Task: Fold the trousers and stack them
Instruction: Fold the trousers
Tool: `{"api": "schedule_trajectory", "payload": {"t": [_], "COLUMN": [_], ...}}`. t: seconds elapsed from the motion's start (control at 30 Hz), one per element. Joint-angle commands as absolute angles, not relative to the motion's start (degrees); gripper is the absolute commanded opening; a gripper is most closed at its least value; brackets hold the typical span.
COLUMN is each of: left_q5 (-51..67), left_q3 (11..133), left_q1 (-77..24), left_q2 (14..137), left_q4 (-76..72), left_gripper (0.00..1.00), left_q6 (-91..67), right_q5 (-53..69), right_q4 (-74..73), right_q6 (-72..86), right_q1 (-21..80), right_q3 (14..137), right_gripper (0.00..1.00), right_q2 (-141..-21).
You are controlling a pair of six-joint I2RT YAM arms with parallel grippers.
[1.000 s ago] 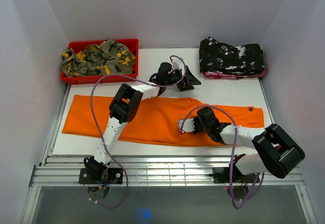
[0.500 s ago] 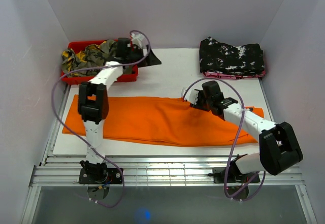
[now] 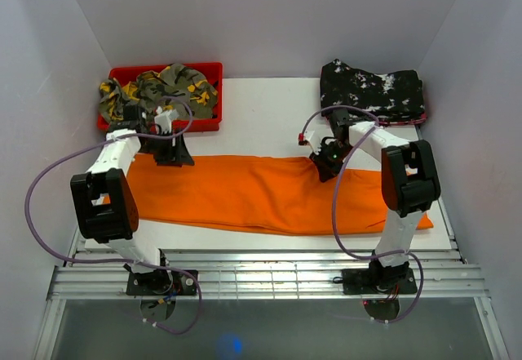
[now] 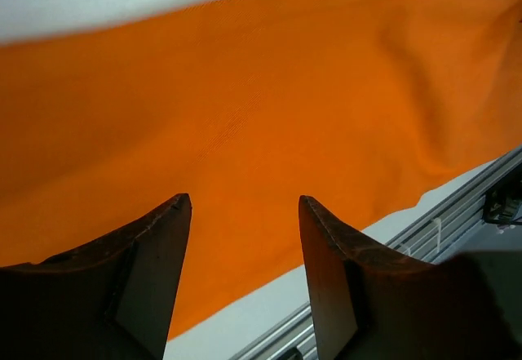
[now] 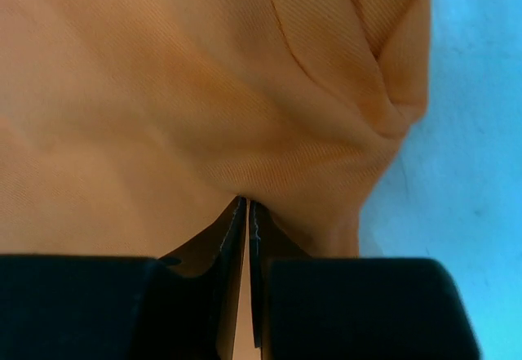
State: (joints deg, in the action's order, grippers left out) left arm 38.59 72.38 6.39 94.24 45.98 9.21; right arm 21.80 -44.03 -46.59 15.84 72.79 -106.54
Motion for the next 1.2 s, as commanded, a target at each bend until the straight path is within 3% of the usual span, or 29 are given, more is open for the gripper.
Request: {"api": "schedule_trajectory", "payload": {"t": [0.0, 0.23, 0.33, 0.43, 0.57, 0.6, 0.73, 0.93, 1.17], "left_q5": [33.6, 22.1, 21.5, 19.6, 17.7, 16.4, 12.3, 10.0, 11.3], "left_q3": [67.4, 63.0, 67.4, 72.6, 80.6, 83.0, 83.7, 79.2, 76.2], "left_q1": [11.2, 15.6, 16.2, 18.4, 24.1, 26.0, 28.5, 32.6, 33.0], "left_q2": [93.7, 97.4, 97.4, 96.9, 99.6, 100.1, 102.7, 104.4, 108.8], "left_q4": [52.6, 46.1, 46.3, 48.5, 55.3, 55.8, 57.0, 53.7, 48.1], "left_gripper": [0.65, 0.66, 0.73, 0.89, 0.98, 0.98, 0.98, 0.98, 0.86], "left_q6": [14.5, 12.7, 12.0, 12.4, 14.5, 15.7, 18.1, 19.2, 20.7], "right_q5": [26.4, 12.9, 9.7, 11.1, 18.1, 19.1, 20.3, 16.9, 15.6], "right_q4": [-50.0, -46.1, -46.1, -47.4, -54.6, -55.6, -59.0, -59.7, -61.9], "right_q6": [-42.8, -44.2, -48.3, -52.3, -52.8, -52.7, -51.1, -50.6, -51.7], "right_q1": [15.7, 7.8, 5.1, 4.7, 6.2, 6.6, 6.7, 4.8, 0.8], "right_q3": [77.2, 81.5, 81.0, 79.4, 81.4, 81.9, 84.7, 82.9, 81.8], "right_gripper": [0.11, 0.10, 0.12, 0.21, 0.40, 0.46, 0.53, 0.54, 0.55], "right_q2": [-113.2, -122.2, -122.7, -119.6, -114.2, -113.5, -111.3, -106.4, -104.8]}}
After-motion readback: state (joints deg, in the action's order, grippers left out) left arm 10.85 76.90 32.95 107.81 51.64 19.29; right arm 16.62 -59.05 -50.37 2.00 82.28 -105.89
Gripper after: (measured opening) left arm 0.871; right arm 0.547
